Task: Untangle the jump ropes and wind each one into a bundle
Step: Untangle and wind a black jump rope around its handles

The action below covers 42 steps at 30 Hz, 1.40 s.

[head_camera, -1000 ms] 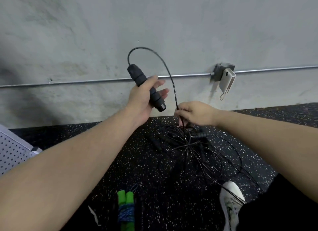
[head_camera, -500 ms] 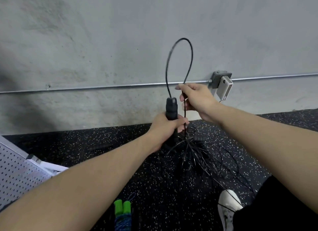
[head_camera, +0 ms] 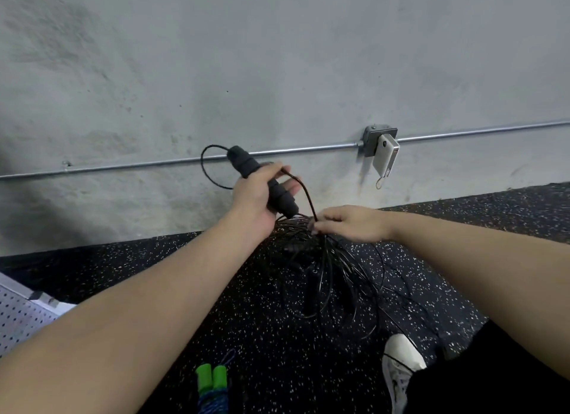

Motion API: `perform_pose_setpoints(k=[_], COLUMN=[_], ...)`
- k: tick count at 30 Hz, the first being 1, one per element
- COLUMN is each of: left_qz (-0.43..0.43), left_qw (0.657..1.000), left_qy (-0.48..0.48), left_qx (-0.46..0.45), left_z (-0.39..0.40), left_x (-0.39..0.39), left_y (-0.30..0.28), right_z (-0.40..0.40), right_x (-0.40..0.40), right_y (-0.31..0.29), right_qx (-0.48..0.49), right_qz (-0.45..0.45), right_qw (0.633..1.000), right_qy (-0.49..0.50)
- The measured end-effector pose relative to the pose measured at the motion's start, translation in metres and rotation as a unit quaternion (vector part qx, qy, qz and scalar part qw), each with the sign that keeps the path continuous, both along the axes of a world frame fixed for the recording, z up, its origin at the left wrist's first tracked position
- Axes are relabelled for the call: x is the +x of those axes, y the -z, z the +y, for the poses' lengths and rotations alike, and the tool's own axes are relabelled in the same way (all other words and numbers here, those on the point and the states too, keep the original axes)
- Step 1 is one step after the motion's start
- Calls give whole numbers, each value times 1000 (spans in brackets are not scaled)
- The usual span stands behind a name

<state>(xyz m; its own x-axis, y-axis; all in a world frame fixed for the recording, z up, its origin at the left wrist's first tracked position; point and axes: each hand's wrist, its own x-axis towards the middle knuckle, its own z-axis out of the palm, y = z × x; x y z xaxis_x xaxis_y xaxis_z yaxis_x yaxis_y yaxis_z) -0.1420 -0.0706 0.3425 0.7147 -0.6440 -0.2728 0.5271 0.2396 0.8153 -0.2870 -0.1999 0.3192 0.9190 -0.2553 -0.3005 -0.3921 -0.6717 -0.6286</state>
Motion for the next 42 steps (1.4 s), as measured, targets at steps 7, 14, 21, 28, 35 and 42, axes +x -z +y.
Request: perform_pose_setpoints(k=[7, 14, 21, 28, 35, 42], left_qz=[-53, -162, -230, -59, -44, -94], left_qw=[998, 964, 951, 997, 997, 988], left_qy=[36, 170, 134, 43, 9, 114], left_qx=[18, 121, 156, 20, -65, 54], left_z=[11, 13, 4, 0, 4, 8], left_x=[0, -32, -42, -25, -13, -23], left_y=[7, 30, 28, -4, -17, 20], right_z=[6, 27, 28, 13, 4, 28], right_x=[11, 23, 21, -5, -3, 17], right_y=[-17, -63, -65, -23, -16, -54], right_qx=[-67, 120, 307, 106, -104, -8], right_qz=[-152, -368, -359, -51, -55, -292], right_qw=[980, 896, 838, 991, 992, 938], right_qy=[107, 218, 273, 64, 51, 185])
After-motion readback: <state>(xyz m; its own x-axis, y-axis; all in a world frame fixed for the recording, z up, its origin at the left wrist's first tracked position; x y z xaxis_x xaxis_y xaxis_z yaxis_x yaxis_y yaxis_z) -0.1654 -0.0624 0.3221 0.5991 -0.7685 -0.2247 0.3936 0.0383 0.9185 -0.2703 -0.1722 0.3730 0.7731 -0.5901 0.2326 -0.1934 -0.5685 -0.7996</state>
